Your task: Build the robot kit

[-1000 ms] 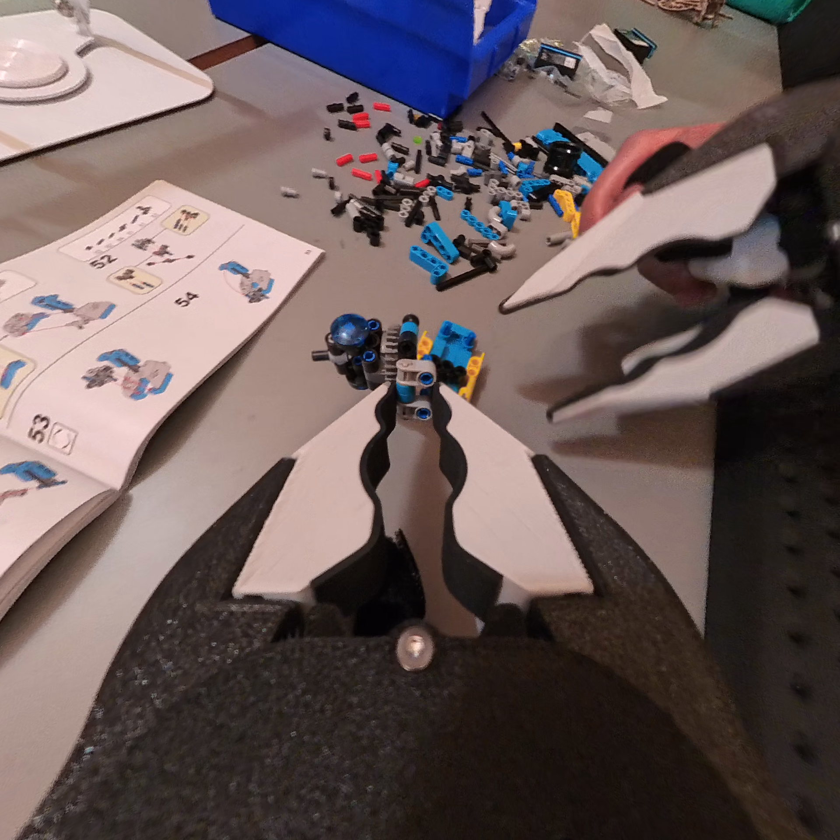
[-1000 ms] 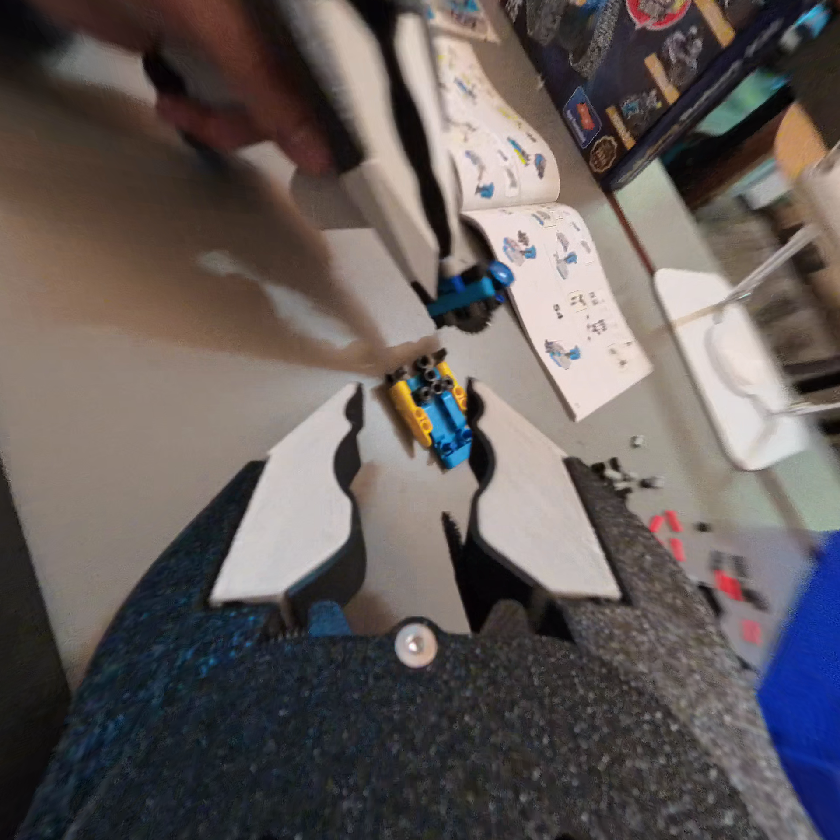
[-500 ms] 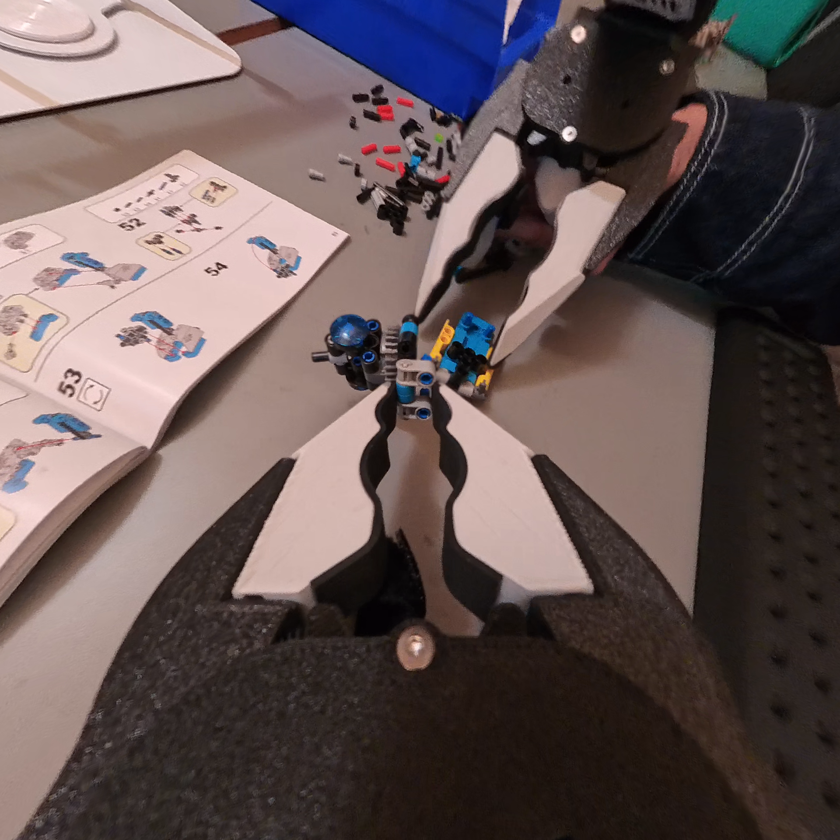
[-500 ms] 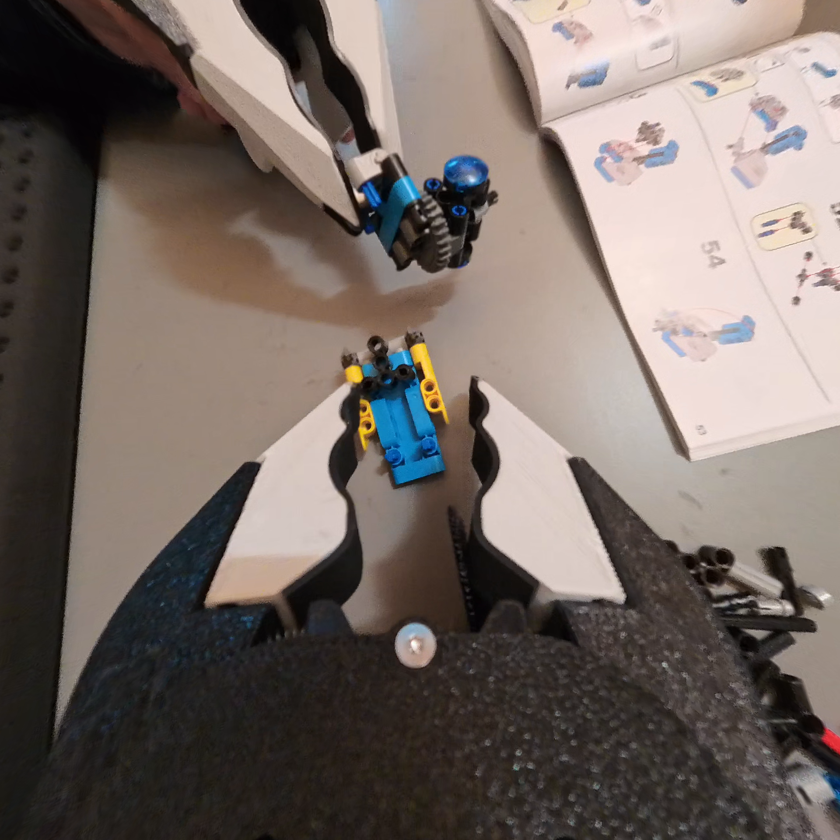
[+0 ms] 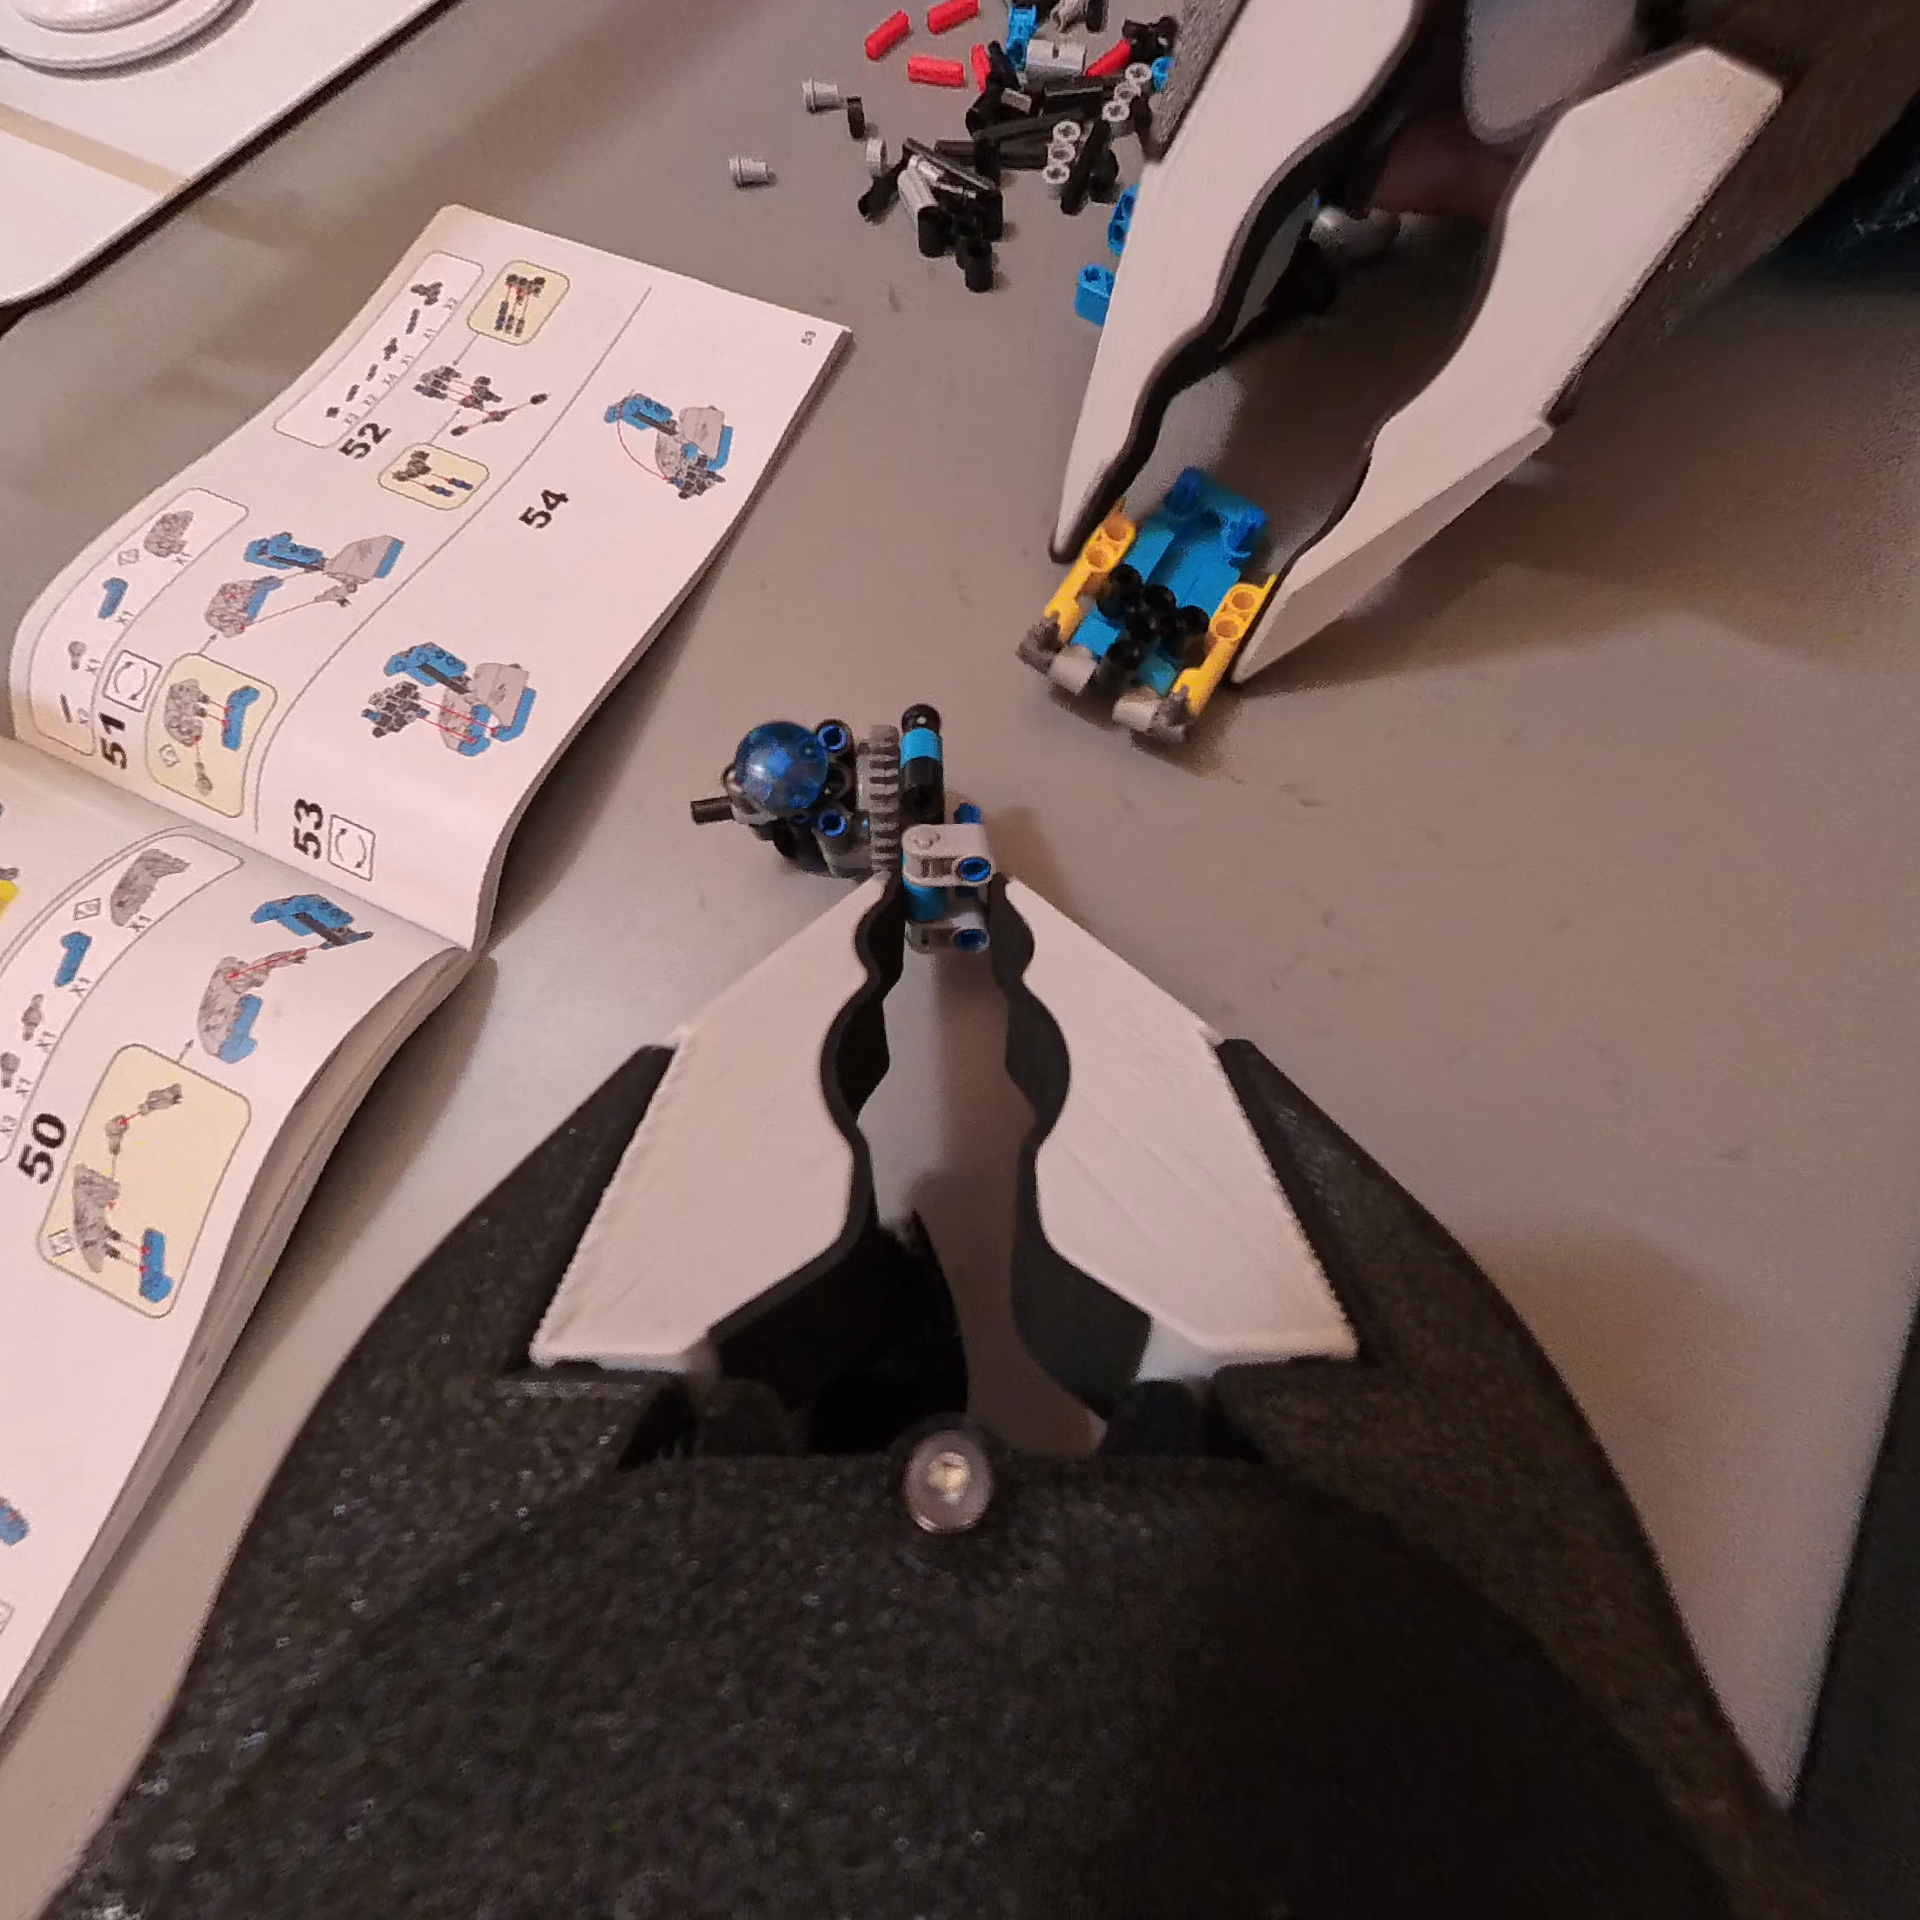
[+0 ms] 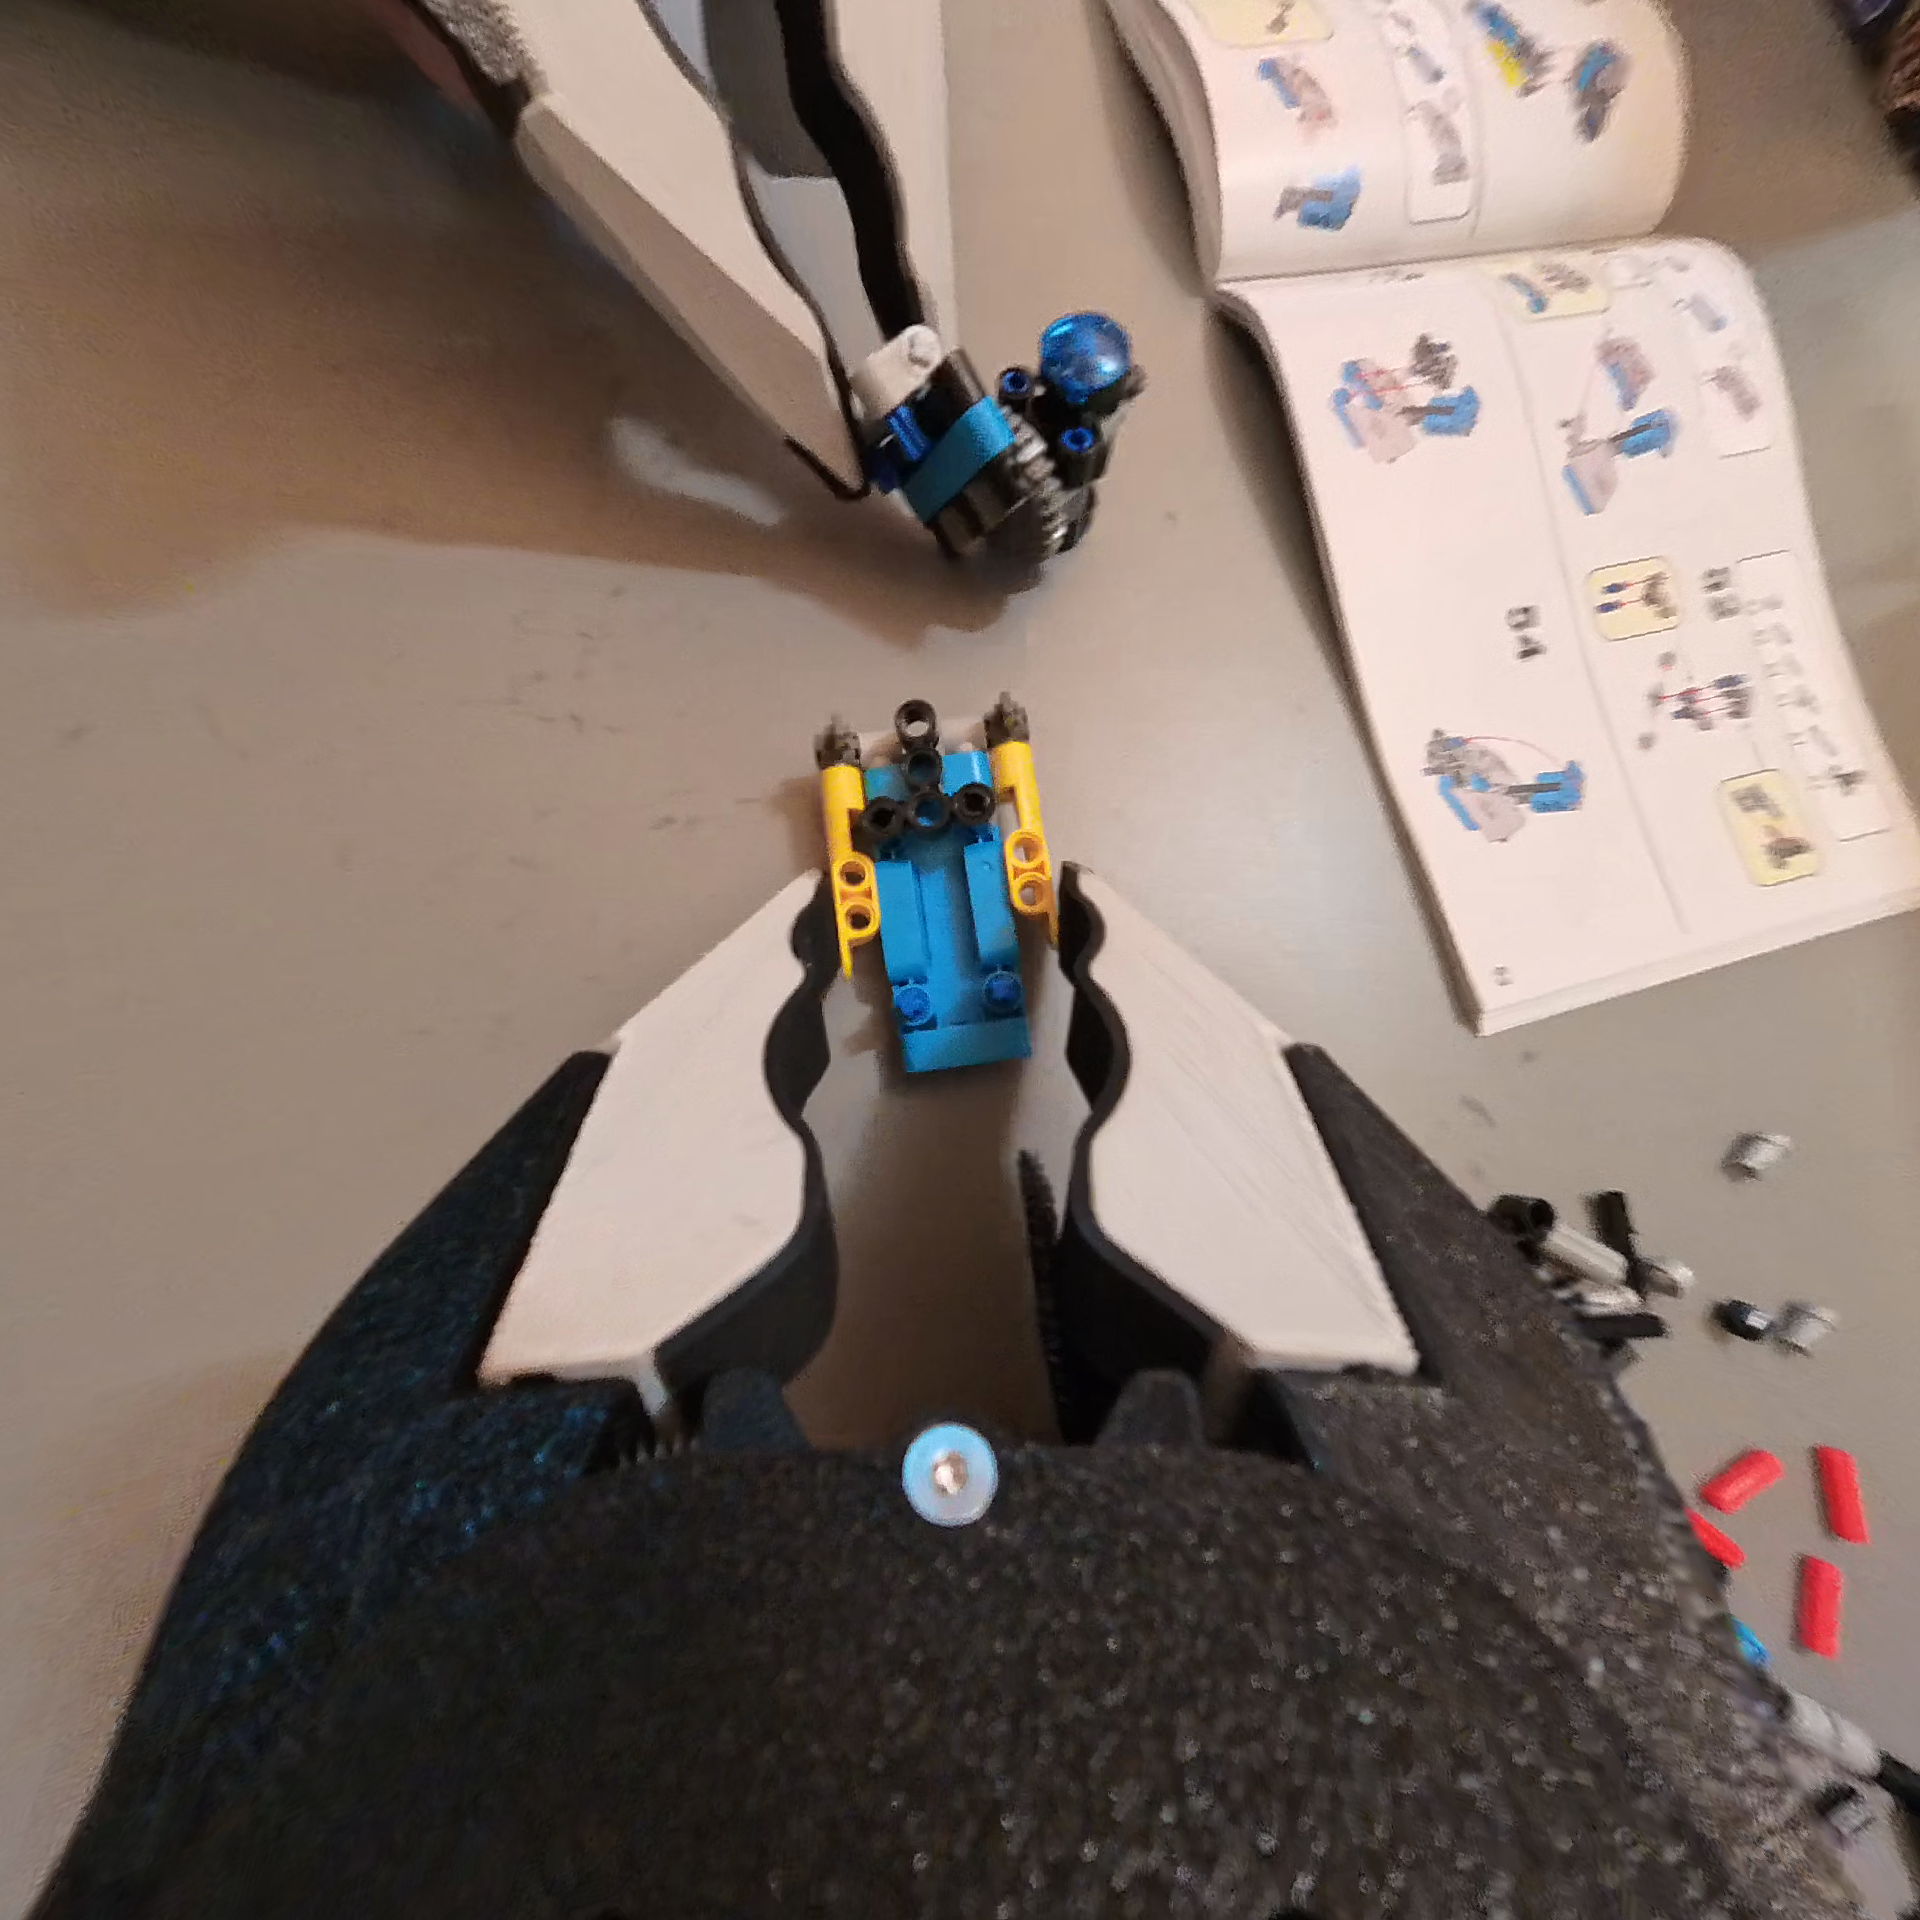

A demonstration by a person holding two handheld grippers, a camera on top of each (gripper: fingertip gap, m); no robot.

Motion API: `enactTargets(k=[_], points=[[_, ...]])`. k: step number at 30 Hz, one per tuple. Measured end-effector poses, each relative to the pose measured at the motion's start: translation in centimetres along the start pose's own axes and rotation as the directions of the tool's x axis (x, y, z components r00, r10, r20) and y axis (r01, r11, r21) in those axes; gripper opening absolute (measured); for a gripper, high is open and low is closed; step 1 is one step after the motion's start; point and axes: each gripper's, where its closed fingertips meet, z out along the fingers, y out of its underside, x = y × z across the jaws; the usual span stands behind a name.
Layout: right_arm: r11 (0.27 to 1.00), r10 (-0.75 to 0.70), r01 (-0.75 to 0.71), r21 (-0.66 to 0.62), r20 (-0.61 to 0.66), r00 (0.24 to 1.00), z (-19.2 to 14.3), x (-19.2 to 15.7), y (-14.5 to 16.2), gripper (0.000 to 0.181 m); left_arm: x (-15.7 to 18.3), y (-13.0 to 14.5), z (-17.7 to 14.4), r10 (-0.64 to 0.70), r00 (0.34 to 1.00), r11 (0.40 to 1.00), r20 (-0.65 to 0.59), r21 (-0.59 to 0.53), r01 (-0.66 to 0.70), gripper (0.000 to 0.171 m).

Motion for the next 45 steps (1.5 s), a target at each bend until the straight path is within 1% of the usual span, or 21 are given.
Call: enactTargets(k=[2, 5, 8, 10, 11, 15, 17, 20, 23, 25, 27, 28, 29, 31, 32, 33, 35, 39, 40, 41, 45], points=[[0.998, -0.041, 0.045, 0.033, -0.109, 0.993, -0.4, 0.7, -0.6, 0.042, 0.0, 0.1, 0.0, -0.023, 1.000, 1.000, -0.004, -0.008, 0.023, 0.016], [0.989, -0.075, 0.108, 0.104, -0.276, 0.958, -1.7, 1.5, -2.6, 0.042, -0.1, 0.2, -0.1, -0.062, 0.998, 0.998, -0.010, -0.010, 0.062, 0.026], [0.973, -0.137, 0.199, 0.120, -0.392, 0.909, -2.7, 1.1, -4.7, 0.043, -0.6, -1.1, -1.5, -0.125, 0.992, 0.990, -0.030, 0.055, 0.127, 0.030], [0.967, -0.114, 0.201, 0.158, -0.436, 0.892, -3.2, 0.9, -6.1, 0.042, -0.9, -2.8, -3.2, -0.159, 0.986, 0.975, -0.053, 0.146, 0.165, 0.030], [0.965, -0.083, 0.185, 0.186, -0.452, 0.888, -3.5, 0.9, -6.8, 0.042, -0.5, -3.7, -4.1, -0.166, 0.981, 0.963, -0.097, 0.198, 0.182, 0.030], [0.947, 0.013, 0.139, 0.291, -0.465, 0.885, -4.5, 0.4, -9.1, 0.042, 2.5, -6.7, -6.5, -0.184, 0.921, 0.893, -0.343, 0.333, 0.303, 0.030], [0.940, 0.018, 0.153, 0.305, -0.491, 0.871, -4.8, 0.1, -9.9, 0.042, 3.1, -7.4, -6.7, -0.202, 0.892, 0.863, -0.405, 0.356, 0.357, 0.030], [0.934, -0.001, 0.200, 0.296, -0.558, 0.830, -5.0, -0.3, -10.8, 0.042, 3.2, -7.7, -6.4, -0.238, 0.861, 0.833, -0.450, 0.361, 0.419, 0.029], [0.926, -0.023, 0.255, 0.277, -0.635, 0.772, -5.4, -0.2, -11.4, 0.042, 2.9, -7.9, -6.5, -0.257, 0.838, 0.804, -0.481, 0.374, 0.462, 0.019], [0.924, -0.006, 0.241, 0.297, -0.618, 0.786, -5.3, -0.4, -11.4, 0.042, 2.8, -7.7, -6.5, -0.252, 0.835, 0.809, -0.488, 0.368, 0.459, 0.018], [0.912, 0.037, 0.193, 0.362, -0.541, 0.840, -5.1, -0.7, -11.1, 0.041, 2.6, -7.3, -6.3, -0.221, 0.870, 0.842, -0.440, 0.364, 0.399, 0.018], [0.899, 0.067, 0.147, 0.413, -0.460, 0.886, -5.1, -1.2, -11.0, 0.044, 2.4, -6.9, -6.1, -0.190, 0.900, 0.867, -0.393, 0.363, 0.341, 0.018], [0.885, 0.096, 0.088, 0.457, -0.364, 0.926, -5.2, -1.7, -10.9, 0.051, 2.3, -6.4, -5.8, -0.143, 0.931, 0.895, -0.334, 0.357, 0.266, 0.014], [0.855, 0.139, -0.006, 0.519, -0.217, 0.966, -6.0, -2.0, -10.8, 0.054, 2.1, -5.4, -5.3, -0.013, 0.980, 0.940, -0.198, 0.332, 0.080, 0.010], [0.847, 0.138, -0.030, 0.531, -0.164, 0.977, -6.2, -2.2, -10.7, 0.050, 2.3, -5.1, -5.2, 0.066, 0.987, 0.947, -0.148, 0.322, -0.015, 0.010], [0.852, 0.123, -0.028, 0.523, -0.149, 0.981, -6.2, -2.2, -10.5, 0.050, 2.8, -4.9, -5.1, 0.143, 0.983, 0.943, -0.117, 0.316, -0.099, 0.010], [0.889, 0.091, 0.019, 0.458, -0.217, 0.972, -5.3, -1.2, -9.5, 0.049, 3.6, -4.7, -4.9, 0.238, 0.968, 0.929, -0.076, 0.309, -0.204, 0.010], [0.917, 0.018, 0.047, 0.396, -0.159, 0.987, -3.3, -2.5, -8.4, 0.044, 5.0, -4.0, -4.2, 0.330, 0.940, 0.913, -0.086, 0.284, -0.294, 0.010], [0.918, 0.000, 0.054, 0.393, -0.136, 0.991, -3.1, -3.0, -8.2, 0.040, 5.5, -3.8, -4.3, 0.352, 0.930, 0.906, -0.102, 0.287, -0.312, 0.010], [0.914, -0.022, 0.060, 0.400, -0.101, 0.995, -3.1, -3.8, -8.2, 0.034, 5.9, -3.7, -4.4, 0.372, 0.920, 0.899, -0.123, 0.294, -0.324, 0.010], [0.900, -0.052, 0.081, 0.429, -0.078, 0.996, -3.9, -5.0, -8.8, 0.029, 7.0, -3.4, -5.3, 0.399, 0.893, 0.889, -0.207, 0.327, -0.321, 0.009]])
